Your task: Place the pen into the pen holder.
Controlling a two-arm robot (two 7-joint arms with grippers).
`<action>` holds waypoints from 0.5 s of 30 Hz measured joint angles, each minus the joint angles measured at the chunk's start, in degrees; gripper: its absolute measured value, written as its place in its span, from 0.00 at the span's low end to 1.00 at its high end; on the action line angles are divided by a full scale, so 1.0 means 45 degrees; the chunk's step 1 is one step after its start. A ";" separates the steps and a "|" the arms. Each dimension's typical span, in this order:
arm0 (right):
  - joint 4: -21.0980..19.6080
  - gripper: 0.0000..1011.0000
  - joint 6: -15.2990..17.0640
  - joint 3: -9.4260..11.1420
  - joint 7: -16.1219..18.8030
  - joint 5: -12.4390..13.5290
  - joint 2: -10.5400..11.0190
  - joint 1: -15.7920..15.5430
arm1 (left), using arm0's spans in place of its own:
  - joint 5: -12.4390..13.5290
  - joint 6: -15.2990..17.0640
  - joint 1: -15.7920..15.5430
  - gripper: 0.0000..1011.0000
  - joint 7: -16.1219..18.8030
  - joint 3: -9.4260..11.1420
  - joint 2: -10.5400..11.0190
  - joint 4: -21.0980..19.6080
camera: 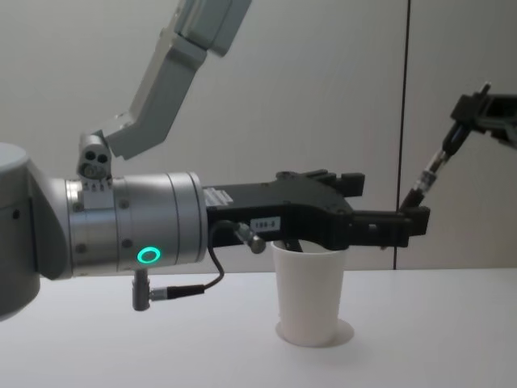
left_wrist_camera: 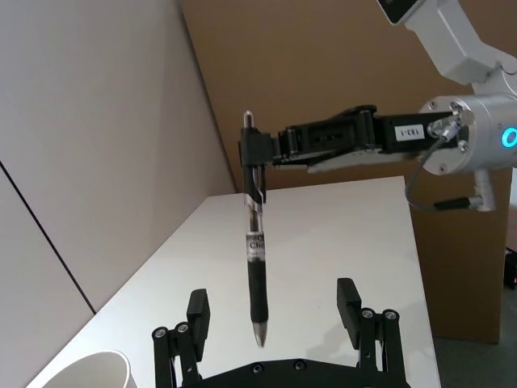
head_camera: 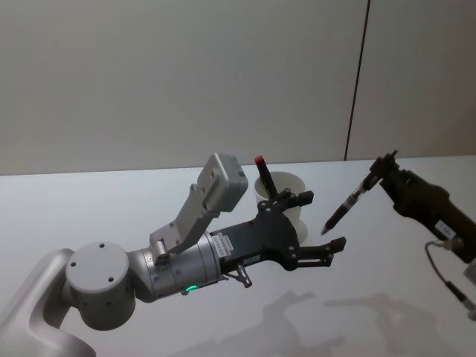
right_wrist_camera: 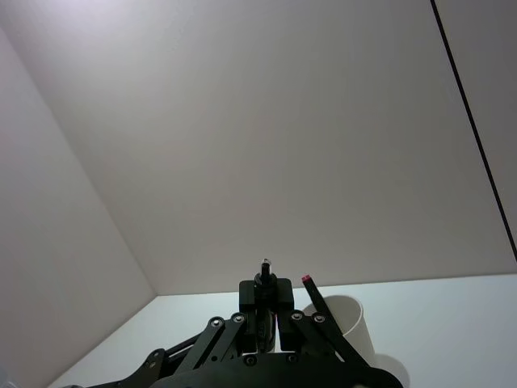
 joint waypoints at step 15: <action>0.1243 0.13 0.0082 0.0200 0.1936 -0.1466 0.0358 0.1427 | 0.0002 0.0002 0.0000 0.99 -0.0001 0.0000 -0.0001 0.0000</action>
